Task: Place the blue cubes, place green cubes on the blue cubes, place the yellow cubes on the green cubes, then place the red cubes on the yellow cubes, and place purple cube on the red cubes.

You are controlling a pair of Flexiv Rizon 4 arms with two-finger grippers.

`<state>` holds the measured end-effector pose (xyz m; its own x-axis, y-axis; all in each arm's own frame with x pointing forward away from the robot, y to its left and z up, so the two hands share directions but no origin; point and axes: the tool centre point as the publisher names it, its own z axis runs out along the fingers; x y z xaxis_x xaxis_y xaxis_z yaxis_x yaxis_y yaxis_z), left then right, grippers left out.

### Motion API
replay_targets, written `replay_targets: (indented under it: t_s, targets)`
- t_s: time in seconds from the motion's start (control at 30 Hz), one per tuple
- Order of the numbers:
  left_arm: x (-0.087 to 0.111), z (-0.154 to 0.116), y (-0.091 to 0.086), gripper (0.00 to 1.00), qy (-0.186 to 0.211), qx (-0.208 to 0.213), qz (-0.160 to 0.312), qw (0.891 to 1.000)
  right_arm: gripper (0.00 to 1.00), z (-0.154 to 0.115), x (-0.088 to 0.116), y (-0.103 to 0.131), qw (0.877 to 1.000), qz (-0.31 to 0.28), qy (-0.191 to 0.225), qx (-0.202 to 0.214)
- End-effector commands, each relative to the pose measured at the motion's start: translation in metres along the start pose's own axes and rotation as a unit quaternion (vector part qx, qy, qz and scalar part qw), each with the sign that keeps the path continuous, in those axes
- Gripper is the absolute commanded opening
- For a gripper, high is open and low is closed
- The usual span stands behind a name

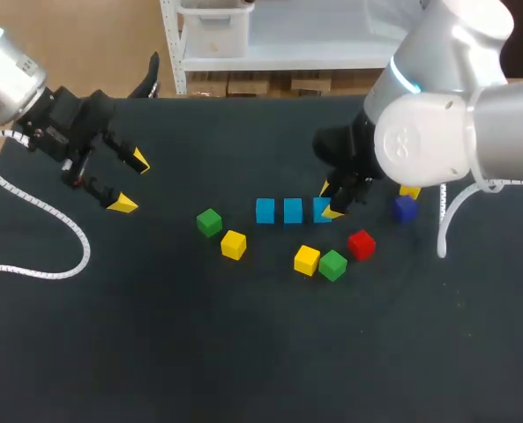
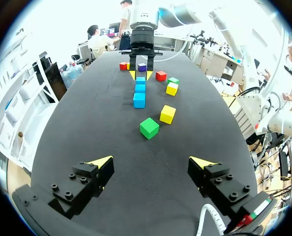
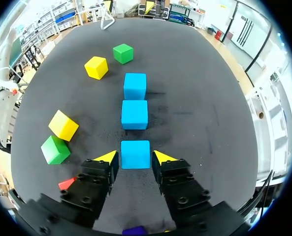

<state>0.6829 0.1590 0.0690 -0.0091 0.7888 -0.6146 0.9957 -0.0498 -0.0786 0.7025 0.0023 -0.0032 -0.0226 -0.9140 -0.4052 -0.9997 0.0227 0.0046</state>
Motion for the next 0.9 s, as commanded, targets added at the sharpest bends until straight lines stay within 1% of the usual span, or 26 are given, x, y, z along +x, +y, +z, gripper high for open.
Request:
replay_targets:
  t_s: [0.03,0.33,0.4,0.47,0.6,0.63,0.7,0.77,0.8,0.83,0.87,0.9]
  targets:
    - [0.001,0.000,-0.001,1.00,-0.002,-0.001,0.002,1.000,0.46,0.000,0.000,-0.002,1.000,0.000,-0.001,-0.002]
    - [0.001,0.000,-0.001,1.00,-0.002,-0.001,0.002,1.000,0.50,-0.004,0.002,-0.001,1.000,0.003,-0.007,-0.002]
    - [0.001,0.000,-0.001,1.00,-0.002,-0.001,0.002,1.000,0.57,-0.007,0.003,-0.001,1.000,0.003,-0.009,-0.001]
    - [0.001,0.000,-0.001,1.00,-0.002,-0.001,0.002,1.000,0.60,-0.009,0.004,0.000,1.000,0.005,-0.014,0.000]
    - [0.001,0.000,-0.001,1.00,-0.002,-0.001,0.002,1.000,0.59,-0.014,0.010,0.003,1.000,0.009,-0.017,0.001]
    - [0.001,0.000,-0.001,1.00,-0.002,-0.001,0.002,1.000,0.56,-0.014,0.012,0.004,1.000,0.010,-0.016,0.000]
    - [0.001,0.000,-0.001,1.00,-0.002,-0.001,0.002,1.000,0.43,-0.015,0.016,0.005,1.000,0.014,-0.014,-0.001]
    - [0.001,0.000,-0.001,1.00,-0.002,-0.001,0.002,1.000,0.35,-0.014,0.021,0.005,1.000,0.018,-0.010,-0.003]
    - [0.001,0.000,-0.001,1.00,-0.002,-0.001,0.002,1.000,0.24,-0.014,0.023,0.005,1.000,0.021,-0.010,-0.003]
    - [0.001,0.000,-0.001,1.00,-0.002,-0.001,0.002,1.000,0.15,-0.014,0.025,0.005,1.000,0.022,-0.010,-0.003]
    - [0.001,0.000,-0.001,1.00,-0.002,-0.001,0.002,1.000,0.00,-0.013,0.026,0.005,1.000,0.022,-0.010,-0.004]
    - [0.001,0.000,-0.001,1.00,-0.002,-0.001,0.002,1.000,0.00,-0.013,0.027,0.005,1.000,0.022,-0.009,-0.004]
